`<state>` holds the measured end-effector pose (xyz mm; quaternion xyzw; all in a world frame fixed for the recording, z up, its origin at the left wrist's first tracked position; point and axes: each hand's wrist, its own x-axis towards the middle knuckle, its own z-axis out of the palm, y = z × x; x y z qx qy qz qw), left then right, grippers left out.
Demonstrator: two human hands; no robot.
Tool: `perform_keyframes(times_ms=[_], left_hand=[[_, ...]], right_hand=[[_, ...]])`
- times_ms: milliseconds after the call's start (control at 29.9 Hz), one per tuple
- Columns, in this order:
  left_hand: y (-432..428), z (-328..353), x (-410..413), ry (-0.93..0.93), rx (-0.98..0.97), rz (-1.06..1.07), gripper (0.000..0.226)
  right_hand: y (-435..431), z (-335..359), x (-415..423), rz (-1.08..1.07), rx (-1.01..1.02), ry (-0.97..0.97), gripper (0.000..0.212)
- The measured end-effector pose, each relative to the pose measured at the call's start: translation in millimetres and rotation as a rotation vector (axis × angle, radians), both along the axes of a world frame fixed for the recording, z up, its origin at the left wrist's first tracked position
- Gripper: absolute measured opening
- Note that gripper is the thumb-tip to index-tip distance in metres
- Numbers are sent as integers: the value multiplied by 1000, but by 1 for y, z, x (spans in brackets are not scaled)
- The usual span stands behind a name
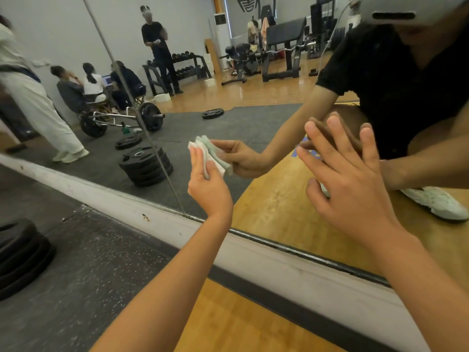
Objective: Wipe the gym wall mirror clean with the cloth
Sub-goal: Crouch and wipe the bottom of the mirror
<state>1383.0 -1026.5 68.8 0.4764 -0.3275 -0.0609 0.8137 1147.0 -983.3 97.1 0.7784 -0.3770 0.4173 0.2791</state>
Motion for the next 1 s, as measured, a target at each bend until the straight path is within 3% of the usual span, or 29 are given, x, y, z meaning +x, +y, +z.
perform_keyframes(times_ms=[301,535,836,936,1003], left_hand=[[1,-3,-13,-86,16,4,51],[-3,-15,-2,195,138,49,47],[5,4,-21,-2,4,-8,44],[0,-10,-17,115,96,54,48],[-2,-12,-9,321,195,73,48]], right_hand=[[0,-1,2,29,-1,-41,51],[2,0,1,55,7,-45,50],[0,-2,0,61,14,-43,50],[0,-2,0,57,16,-49,51],[1,-2,1,50,10,-49,51]])
